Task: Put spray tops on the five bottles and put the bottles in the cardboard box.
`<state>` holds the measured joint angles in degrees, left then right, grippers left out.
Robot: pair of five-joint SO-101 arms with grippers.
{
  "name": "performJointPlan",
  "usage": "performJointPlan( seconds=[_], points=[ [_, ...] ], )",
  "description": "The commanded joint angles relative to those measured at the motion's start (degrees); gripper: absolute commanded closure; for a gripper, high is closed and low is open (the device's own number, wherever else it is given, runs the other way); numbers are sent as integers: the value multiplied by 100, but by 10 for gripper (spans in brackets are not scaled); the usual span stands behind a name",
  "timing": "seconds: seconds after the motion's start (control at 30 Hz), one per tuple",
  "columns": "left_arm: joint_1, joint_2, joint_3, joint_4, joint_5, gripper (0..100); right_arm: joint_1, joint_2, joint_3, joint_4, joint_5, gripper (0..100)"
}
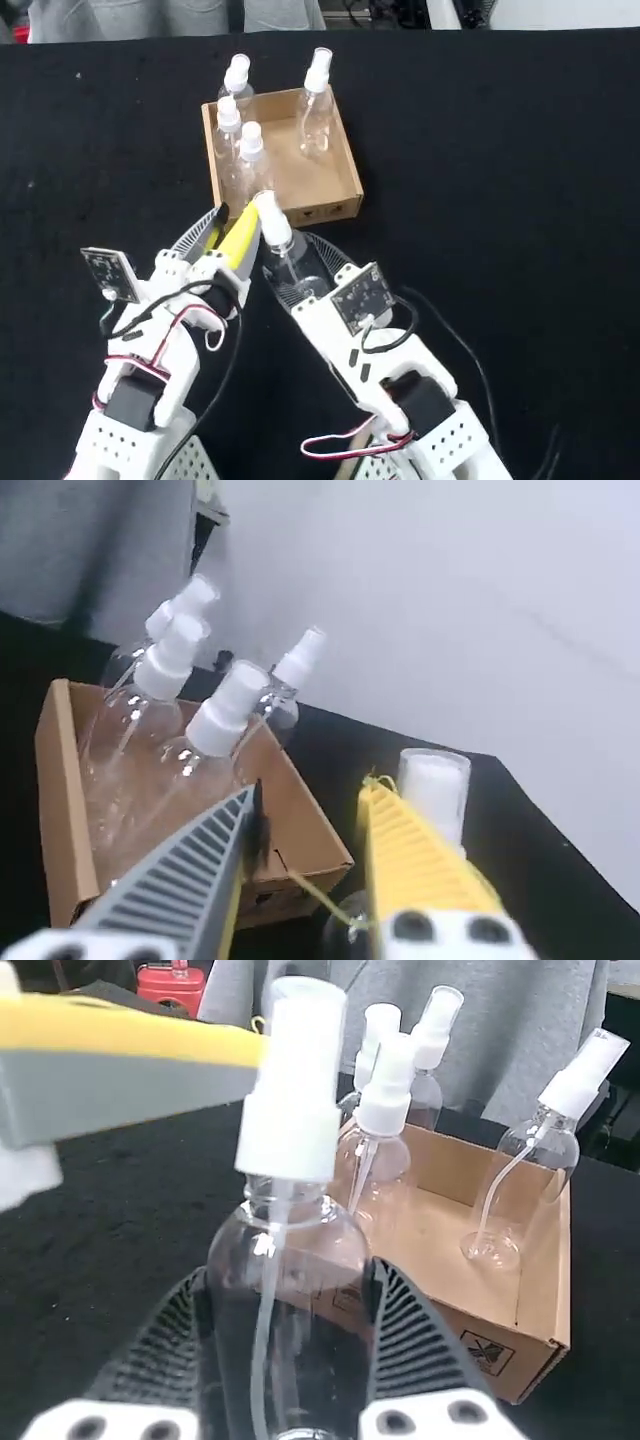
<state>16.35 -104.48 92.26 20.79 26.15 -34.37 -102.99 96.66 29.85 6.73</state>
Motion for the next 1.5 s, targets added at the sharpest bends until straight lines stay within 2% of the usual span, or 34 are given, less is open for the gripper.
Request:
performJointPlan(
  seconds=[0.0,0.27,0.8,1.03,1.17,1.47],
  points=[
    [365,62,-57,0,-141,854,-105,-901,-268,-185,9,987],
    [743,53,-365,642,-141,852,35,-866,-242,-176,9,987],
    [822,53,-356,668,-149,852,44,-857,-233,-132,9,987],
    [963,53,-330,668,-431,855,44,-857,-233,-9,9,987],
    [840,53,-400,668,-431,855,44,-857,-233,-9,9,987],
    [13,53,-673,677,-422,855,53,-857,-233,-9,9,987]
  ],
)
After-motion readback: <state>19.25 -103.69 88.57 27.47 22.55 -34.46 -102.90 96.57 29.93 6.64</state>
